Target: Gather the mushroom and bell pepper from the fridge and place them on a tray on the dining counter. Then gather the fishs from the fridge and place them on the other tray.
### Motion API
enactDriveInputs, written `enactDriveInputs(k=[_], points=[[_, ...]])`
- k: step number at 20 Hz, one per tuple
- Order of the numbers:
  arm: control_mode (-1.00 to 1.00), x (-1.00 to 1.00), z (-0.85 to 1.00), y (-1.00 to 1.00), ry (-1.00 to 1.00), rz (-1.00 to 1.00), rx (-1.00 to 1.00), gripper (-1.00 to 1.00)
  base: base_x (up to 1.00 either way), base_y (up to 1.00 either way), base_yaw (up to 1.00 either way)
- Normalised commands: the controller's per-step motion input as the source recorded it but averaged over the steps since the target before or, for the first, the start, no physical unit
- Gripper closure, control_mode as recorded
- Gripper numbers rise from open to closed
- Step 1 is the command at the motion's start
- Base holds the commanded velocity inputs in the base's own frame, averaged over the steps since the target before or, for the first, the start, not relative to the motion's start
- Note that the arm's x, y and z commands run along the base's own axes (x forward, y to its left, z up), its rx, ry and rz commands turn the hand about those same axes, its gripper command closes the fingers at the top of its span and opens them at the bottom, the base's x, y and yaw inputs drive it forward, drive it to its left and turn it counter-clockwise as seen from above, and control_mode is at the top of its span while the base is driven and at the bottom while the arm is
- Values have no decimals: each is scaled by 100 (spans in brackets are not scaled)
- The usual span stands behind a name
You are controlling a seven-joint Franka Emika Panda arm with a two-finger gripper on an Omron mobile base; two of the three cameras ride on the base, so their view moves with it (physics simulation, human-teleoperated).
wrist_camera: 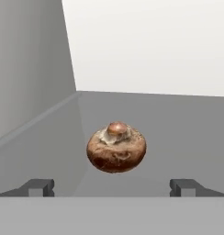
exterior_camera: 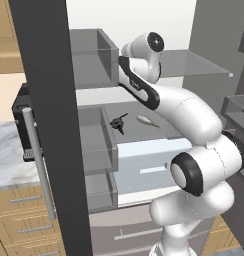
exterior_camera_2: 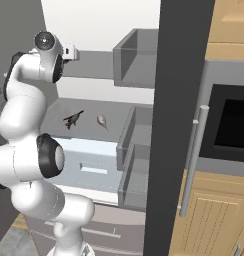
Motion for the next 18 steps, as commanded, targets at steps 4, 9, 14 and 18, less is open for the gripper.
enactDriveInputs(k=[4,9,14,18], points=[[-100,23,0,1,0,0,0,-100,0,0,0],[-100,15,0,0,0,0,0,-100,0,0,0],[-100,22,-1,3,0,0,0,-100,0,0,0],[-100,14,-6,2,0,0,0,-100,0,0,0]])
